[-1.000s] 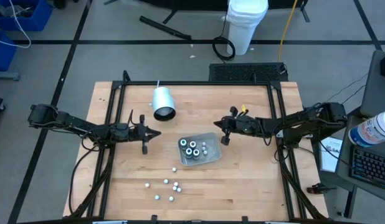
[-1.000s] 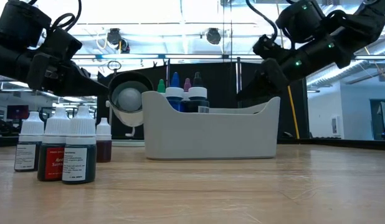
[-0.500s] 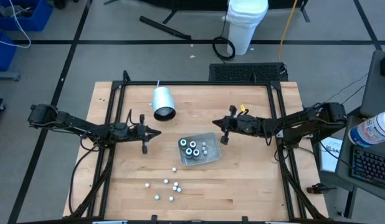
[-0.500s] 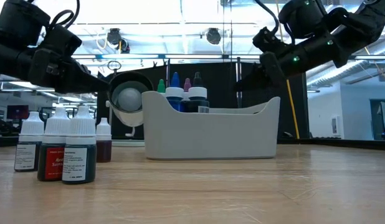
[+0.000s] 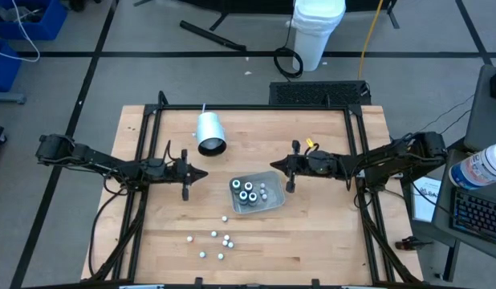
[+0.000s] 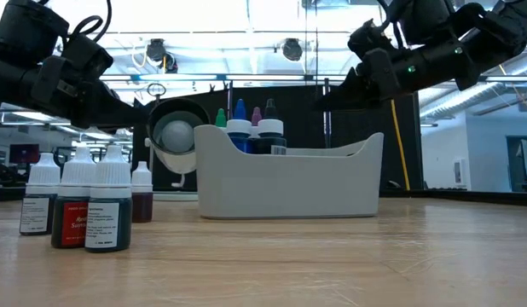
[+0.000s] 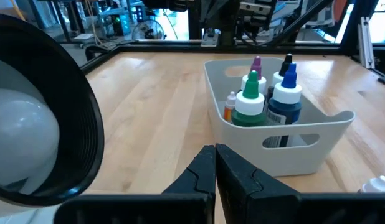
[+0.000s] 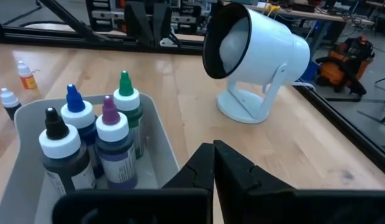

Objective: Pick & Place food coloring
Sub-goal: Put the orange food coloring bottle into the gray bin

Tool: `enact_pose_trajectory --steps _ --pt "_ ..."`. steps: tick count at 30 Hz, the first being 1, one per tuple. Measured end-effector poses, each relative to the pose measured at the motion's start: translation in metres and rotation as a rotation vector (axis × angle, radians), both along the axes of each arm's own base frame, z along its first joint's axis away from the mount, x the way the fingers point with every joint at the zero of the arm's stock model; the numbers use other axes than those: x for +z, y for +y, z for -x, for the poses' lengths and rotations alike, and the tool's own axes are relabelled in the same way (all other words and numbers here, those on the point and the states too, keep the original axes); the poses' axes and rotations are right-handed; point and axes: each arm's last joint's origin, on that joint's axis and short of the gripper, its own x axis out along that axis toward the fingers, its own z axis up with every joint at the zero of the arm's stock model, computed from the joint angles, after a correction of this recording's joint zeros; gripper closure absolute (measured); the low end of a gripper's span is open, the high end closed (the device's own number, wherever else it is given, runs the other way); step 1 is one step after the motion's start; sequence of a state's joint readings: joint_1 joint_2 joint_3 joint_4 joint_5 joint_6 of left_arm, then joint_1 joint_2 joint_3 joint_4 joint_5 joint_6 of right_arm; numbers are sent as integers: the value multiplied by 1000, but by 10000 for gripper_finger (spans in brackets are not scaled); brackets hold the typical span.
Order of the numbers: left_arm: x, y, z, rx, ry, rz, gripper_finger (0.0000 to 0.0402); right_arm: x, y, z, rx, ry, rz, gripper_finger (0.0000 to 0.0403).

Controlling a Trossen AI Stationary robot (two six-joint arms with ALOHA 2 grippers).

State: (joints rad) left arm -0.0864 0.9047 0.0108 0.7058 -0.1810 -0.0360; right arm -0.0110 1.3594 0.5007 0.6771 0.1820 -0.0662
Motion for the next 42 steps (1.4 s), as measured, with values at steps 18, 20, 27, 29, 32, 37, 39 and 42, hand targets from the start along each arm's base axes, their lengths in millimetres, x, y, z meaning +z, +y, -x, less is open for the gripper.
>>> enact_pose_trajectory --steps 18,20,27,29,32,37,39,42 --pt "-1 0 0 1 8 -19 382 -3 -6 -1 -10 24 45 403" --pt "0 0 0 -2 8 -37 382 -5 -6 -1 -8 38 52 403" --pt "0 1 0 25 4 -20 382 -6 -6 -2 -3 37 69 403" --pt "-1 1 0 31 9 -7 382 -6 -6 -2 -3 39 69 403" --pt "-1 1 0 29 9 -14 382 -6 -6 -2 -3 38 70 403" --pt "-1 2 0 43 20 -110 382 -5 -9 -2 -16 30 73 403" --pt "-1 3 0 66 22 -128 382 -5 -9 -2 -18 27 73 403" --pt "-1 3 1 85 18 -99 382 -5 -9 -3 -17 23 73 403"
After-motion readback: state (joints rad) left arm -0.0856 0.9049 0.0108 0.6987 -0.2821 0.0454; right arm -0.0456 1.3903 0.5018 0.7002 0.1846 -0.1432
